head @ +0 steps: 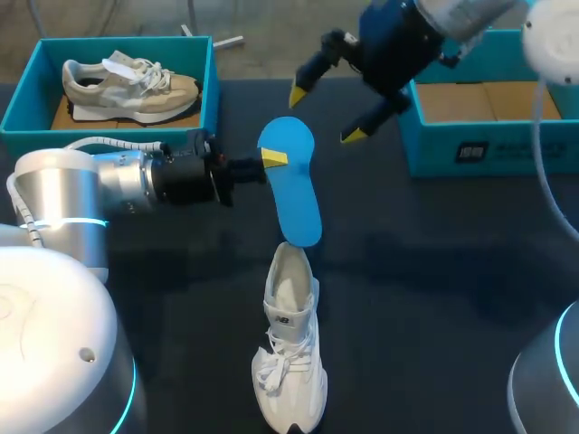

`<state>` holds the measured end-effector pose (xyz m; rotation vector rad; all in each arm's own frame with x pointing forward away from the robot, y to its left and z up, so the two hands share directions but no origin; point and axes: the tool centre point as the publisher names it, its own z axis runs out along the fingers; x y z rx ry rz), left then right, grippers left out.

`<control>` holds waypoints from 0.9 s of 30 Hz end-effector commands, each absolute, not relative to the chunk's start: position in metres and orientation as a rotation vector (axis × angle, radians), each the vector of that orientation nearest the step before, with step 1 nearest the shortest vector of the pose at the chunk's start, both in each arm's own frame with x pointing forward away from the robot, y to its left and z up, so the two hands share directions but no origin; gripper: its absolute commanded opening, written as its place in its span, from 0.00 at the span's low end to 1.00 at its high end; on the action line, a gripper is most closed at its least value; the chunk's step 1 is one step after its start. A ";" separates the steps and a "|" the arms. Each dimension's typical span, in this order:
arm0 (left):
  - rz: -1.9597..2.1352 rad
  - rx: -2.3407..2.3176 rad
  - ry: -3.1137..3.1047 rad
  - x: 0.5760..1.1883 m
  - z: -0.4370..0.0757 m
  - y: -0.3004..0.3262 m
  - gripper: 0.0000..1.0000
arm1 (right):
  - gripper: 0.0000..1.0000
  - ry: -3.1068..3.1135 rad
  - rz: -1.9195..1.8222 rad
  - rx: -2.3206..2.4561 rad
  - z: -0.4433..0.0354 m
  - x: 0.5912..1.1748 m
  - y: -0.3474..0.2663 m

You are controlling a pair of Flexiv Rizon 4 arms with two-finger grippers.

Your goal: Take the shoe out of the shoebox, open the shoe tongue, remove and reinsert the insole, then place the shoe into the shoebox

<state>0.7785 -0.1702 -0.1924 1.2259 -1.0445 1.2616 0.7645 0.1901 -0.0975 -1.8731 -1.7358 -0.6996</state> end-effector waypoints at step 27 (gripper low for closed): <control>1.258 1.228 -1.047 0.778 -0.192 -0.169 0.00 | 1.00 -1.358 -1.134 -1.453 -0.128 0.777 0.187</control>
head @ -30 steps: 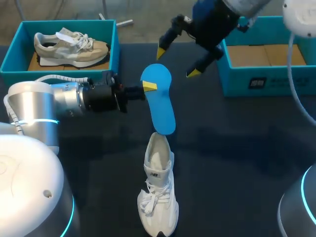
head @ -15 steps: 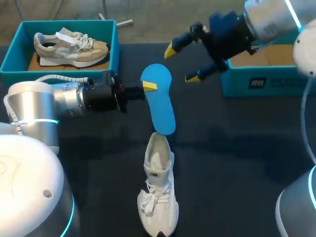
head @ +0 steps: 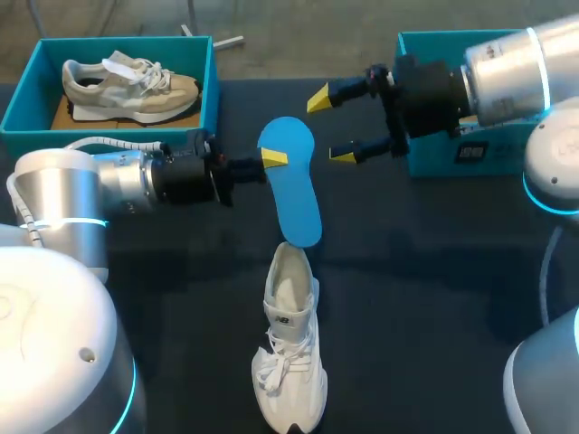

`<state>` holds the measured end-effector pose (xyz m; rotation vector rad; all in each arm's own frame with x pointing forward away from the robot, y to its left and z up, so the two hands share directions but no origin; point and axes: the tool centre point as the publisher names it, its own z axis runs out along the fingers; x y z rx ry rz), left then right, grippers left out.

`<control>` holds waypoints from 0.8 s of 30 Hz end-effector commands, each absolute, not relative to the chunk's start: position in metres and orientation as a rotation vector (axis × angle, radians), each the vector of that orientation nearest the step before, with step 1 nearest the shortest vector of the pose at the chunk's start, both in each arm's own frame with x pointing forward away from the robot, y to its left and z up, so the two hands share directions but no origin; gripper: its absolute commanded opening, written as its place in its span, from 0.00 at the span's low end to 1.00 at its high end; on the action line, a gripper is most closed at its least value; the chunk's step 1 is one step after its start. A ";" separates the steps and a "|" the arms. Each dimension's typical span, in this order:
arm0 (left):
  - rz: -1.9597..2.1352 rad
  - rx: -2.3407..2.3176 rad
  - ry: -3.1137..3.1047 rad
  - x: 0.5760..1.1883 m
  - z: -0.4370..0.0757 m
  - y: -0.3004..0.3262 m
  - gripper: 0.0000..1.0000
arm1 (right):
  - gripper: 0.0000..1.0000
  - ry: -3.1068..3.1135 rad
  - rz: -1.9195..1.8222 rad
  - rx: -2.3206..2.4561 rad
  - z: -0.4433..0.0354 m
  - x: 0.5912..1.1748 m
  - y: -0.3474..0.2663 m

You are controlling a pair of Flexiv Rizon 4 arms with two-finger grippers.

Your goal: Take the shoe out of the shoebox, open the shoe tongue, remove and reinsert the insole, then place the shoe into the shoebox

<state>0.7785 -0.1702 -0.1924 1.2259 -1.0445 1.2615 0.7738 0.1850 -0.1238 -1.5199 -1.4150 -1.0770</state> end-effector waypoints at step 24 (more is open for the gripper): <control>1.679 0.930 -1.376 0.794 -0.166 -0.139 0.00 | 1.00 -1.321 -1.159 -1.438 -0.132 0.780 0.187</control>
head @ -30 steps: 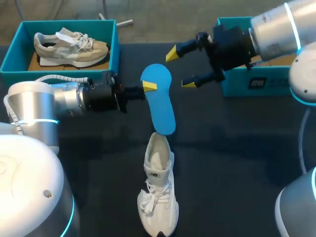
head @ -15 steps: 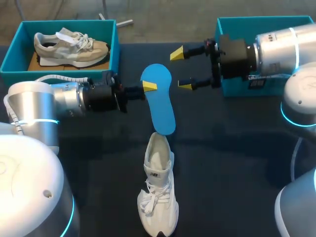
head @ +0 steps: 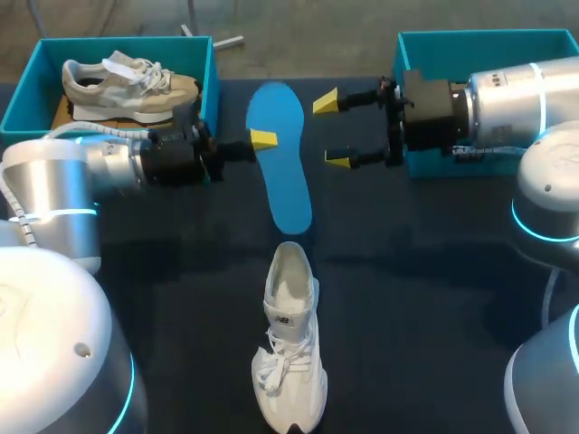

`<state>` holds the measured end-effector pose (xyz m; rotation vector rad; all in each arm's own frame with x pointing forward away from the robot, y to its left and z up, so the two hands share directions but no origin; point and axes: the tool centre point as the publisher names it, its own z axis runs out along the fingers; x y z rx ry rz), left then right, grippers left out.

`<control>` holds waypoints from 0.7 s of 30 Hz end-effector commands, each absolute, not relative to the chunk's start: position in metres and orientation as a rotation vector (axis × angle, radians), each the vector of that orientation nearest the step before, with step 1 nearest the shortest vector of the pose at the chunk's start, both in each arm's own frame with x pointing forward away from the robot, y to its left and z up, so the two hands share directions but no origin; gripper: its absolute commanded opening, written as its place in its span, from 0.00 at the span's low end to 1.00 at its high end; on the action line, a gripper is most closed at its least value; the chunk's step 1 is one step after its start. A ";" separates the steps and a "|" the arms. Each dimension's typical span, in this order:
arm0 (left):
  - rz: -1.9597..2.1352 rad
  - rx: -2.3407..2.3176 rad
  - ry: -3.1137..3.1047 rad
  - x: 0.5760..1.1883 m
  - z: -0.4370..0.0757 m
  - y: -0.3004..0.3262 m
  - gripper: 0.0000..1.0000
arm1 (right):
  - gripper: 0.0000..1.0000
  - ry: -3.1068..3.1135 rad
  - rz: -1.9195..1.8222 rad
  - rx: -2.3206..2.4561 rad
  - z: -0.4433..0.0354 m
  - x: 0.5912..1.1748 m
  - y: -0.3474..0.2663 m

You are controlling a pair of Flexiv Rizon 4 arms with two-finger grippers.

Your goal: Take the shoe out of the shoebox, open the shoe tongue, remove and reinsert the insole, then place the shoe into the shoebox

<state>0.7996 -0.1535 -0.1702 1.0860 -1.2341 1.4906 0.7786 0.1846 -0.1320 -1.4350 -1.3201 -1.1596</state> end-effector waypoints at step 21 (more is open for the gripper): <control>2.318 -0.012 -2.009 0.787 -0.129 -0.131 0.00 | 1.00 -1.321 -1.159 -1.438 -0.132 0.780 0.187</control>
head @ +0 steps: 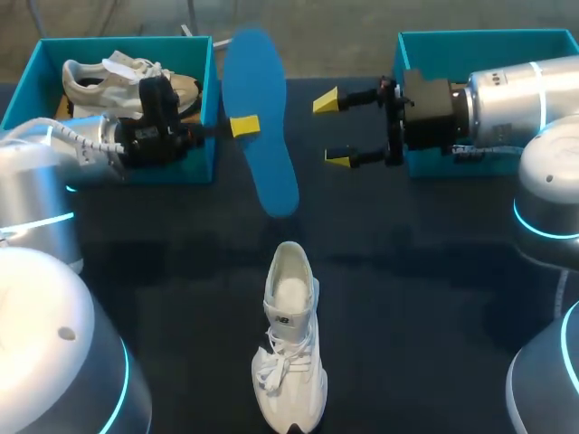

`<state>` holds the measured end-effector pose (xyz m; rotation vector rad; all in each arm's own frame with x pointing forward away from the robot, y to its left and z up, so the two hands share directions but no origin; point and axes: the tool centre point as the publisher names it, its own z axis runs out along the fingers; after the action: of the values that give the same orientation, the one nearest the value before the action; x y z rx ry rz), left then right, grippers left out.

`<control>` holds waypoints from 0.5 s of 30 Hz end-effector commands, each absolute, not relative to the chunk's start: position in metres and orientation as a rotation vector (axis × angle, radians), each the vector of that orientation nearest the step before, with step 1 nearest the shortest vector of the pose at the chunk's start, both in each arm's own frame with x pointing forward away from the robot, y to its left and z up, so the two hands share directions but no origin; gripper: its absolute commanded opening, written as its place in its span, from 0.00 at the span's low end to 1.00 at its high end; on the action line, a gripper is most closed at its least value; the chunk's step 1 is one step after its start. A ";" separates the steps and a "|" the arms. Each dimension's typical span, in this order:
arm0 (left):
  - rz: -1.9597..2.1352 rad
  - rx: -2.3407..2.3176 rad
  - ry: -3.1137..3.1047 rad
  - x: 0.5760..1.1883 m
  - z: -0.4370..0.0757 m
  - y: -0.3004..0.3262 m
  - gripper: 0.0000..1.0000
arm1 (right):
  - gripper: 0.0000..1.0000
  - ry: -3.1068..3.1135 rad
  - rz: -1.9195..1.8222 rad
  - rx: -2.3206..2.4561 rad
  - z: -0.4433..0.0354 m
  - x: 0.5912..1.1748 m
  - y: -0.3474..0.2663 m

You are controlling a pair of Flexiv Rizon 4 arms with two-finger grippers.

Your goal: Take the shoe out of the shoebox, open the shoe tongue, remove and reinsert the insole, then place the shoe into the shoebox

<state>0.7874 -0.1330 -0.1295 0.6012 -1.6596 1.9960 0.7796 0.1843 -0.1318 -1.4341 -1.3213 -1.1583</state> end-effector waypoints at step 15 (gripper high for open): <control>2.304 -0.378 -2.197 0.782 -0.123 -0.138 0.00 | 1.00 -1.321 -1.159 -1.438 -0.132 0.780 0.187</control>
<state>0.7817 -0.1354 -0.1268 0.0689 -1.9834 2.2683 0.7795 0.1847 -0.1316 -1.4344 -1.3207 -1.1586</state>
